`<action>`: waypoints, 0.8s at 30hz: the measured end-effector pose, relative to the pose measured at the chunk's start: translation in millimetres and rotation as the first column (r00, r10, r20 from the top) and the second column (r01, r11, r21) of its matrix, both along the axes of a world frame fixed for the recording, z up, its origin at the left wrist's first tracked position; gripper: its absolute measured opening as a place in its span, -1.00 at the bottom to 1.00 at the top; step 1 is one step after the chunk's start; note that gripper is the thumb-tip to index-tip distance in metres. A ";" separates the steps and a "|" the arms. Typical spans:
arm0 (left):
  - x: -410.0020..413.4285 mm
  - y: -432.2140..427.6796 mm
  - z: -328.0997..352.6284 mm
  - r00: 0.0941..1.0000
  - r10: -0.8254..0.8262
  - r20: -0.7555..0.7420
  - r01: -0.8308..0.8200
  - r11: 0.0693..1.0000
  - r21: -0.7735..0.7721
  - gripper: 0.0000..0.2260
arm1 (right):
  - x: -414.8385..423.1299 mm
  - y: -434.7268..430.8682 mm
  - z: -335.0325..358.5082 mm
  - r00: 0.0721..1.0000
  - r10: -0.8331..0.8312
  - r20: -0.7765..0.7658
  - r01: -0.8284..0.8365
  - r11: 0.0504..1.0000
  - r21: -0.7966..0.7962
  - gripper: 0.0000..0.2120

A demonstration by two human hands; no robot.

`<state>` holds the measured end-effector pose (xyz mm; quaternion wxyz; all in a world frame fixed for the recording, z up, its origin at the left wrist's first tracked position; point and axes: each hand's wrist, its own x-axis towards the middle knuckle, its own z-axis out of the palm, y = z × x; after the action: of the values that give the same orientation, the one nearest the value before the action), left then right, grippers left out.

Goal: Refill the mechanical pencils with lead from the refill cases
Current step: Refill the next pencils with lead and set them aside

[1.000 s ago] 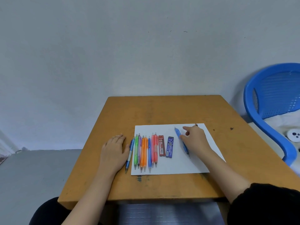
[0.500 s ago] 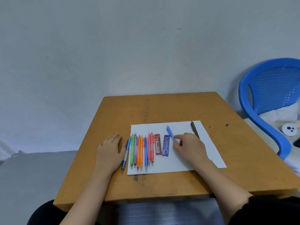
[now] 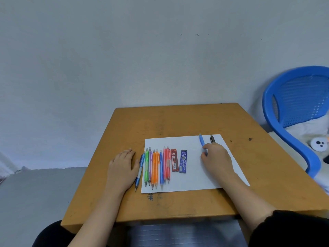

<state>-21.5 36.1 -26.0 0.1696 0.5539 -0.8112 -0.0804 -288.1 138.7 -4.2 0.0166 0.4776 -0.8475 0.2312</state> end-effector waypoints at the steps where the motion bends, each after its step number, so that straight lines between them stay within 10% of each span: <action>1: -0.1 0.1 0.3 1.000 0.000 0.002 0.000 1.000 0.001 -0.56 | -1.1 0.4 -1.6 1.000 -0.010 -0.012 0.010 1.000 -0.009 -0.76; 11: 0.9 0.7 0.2 1.000 -0.002 0.000 0.002 1.000 0.008 -0.57 | -11.4 -1.3 -11.4 0.961 -0.088 -0.261 0.033 0.978 -0.207 -0.90; 24: 0.1 1.4 0.8 1.000 -0.003 -0.006 0.003 1.000 0.003 -0.57 | -25.2 -1.8 -15.8 0.965 -0.075 0.250 0.134 0.964 -0.227 -0.66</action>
<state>-21.4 37.5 -25.2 0.1714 0.5527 -0.8112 -0.0835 -313.3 136.8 -19.9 -0.0153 0.3947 -0.8329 0.3877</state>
